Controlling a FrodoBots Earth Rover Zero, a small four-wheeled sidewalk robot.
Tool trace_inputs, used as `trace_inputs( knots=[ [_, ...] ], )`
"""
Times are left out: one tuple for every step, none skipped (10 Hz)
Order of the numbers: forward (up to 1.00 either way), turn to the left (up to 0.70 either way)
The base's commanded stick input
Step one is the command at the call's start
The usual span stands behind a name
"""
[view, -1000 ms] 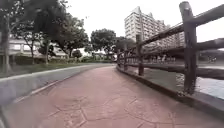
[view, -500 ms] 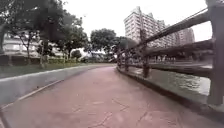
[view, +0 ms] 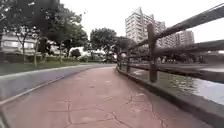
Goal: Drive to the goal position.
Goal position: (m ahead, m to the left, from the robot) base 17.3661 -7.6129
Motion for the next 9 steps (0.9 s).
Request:
trace_inputs(
  knots=[
    [1.00, 0.24],
    [1.00, 0.04],
    [1.00, 0.00],
    [1.00, 0.00],
    [1.00, 0.00],
    [1.00, 0.00],
    [1.00, 0.00],
    [1.00, 0.00],
    [1.00, 0.00]
  ],
)
